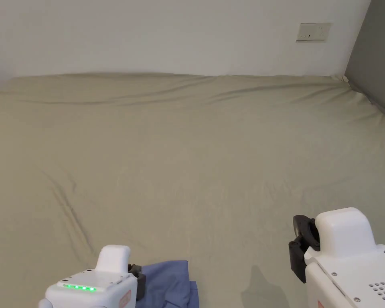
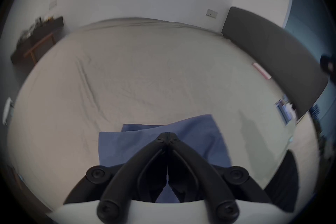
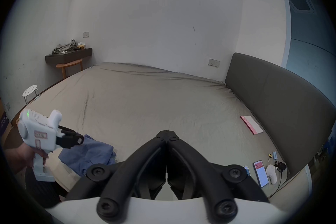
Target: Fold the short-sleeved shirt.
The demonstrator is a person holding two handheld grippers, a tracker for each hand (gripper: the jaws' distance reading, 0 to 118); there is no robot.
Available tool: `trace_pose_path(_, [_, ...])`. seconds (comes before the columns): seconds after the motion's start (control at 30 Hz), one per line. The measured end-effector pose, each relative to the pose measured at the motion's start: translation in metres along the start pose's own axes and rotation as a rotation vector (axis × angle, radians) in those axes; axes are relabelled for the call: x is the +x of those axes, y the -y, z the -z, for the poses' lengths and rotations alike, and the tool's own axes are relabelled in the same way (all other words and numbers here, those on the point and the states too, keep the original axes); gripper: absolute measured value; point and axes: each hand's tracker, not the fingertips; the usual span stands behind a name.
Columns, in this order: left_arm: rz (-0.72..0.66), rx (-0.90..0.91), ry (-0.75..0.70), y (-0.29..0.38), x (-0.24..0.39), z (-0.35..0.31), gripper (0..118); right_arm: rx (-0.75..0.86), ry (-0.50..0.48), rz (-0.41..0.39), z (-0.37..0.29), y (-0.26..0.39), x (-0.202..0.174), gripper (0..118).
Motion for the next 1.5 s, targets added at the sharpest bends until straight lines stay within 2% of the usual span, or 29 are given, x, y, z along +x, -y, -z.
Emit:
trace_pose_path(0.13, [0.054, -0.077, 0.022, 0.024, 0.037, 0.025, 0, -0.007, 0.002, -0.014, -0.001, 0.001, -0.001, 3])
trace_pose_path(0.27, [0.25, -0.04, -0.084, 0.044, 0.08, 0.039, 0, -0.017, 0.012, -0.009, -0.002, 0.003, 0.004, 2])
trace_pose_path(0.47, [0.25, -0.024, -0.009, 0.048, 0.105, 0.036, 0, -0.033, 0.012, -0.004, 0.002, 0.009, 0.003, 3])
trace_pose_path(0.67, [0.279, -0.035, 0.203, 0.066, 0.116, 0.02, 0, -0.025, -0.001, -0.008, 0.007, 0.004, -0.005, 3])
trace_pose_path(0.73, [0.21, -0.074, 0.38, 0.064, 0.11, 0.007, 0, -0.02, -0.007, -0.012, 0.01, 0.001, -0.008, 2])
trace_pose_path(0.8, [0.166, -0.045, 0.443, 0.066, 0.102, -0.011, 0, -0.014, -0.015, -0.016, 0.014, -0.004, -0.013, 3])
trace_pose_path(0.87, [0.17, 0.002, 0.428, 0.063, 0.087, -0.029, 0, -0.01, -0.036, -0.019, 0.02, -0.008, -0.021, 2])
trace_pose_path(0.97, [0.06, 0.042, 0.385, 0.055, 0.047, -0.047, 0, -0.019, -0.095, -0.023, 0.033, -0.01, -0.037, 2])
trace_pose_path(1.13, [-0.025, 0.143, 0.14, 0.043, -0.031, -0.067, 0, -0.082, -0.272, -0.017, 0.069, 0.003, -0.082, 2])
trace_pose_path(1.23, [-0.164, 0.153, 0.055, 0.042, -0.073, -0.068, 0, -0.198, -0.395, 0.022, 0.102, 0.024, -0.114, 3])
trace_pose_path(1.3, [-0.234, 0.165, 0.009, 0.045, -0.092, -0.07, 0, -0.282, -0.407, -0.025, 0.125, 0.045, -0.137, 2])
trace_pose_path(1.4, [-0.269, 0.16, 0.001, 0.05, -0.114, -0.071, 0, -0.439, -0.394, -0.149, 0.155, 0.084, -0.165, 2])
trace_pose_path(1.47, [-0.272, 0.142, 0.002, 0.052, -0.124, -0.07, 0, -0.578, -0.386, -0.148, 0.171, 0.111, -0.173, 2])
trace_pose_path(1.5, [-0.274, 0.127, 0.01, 0.053, -0.129, -0.068, 0, -0.598, -0.396, -0.113, 0.175, 0.122, -0.172, 2])
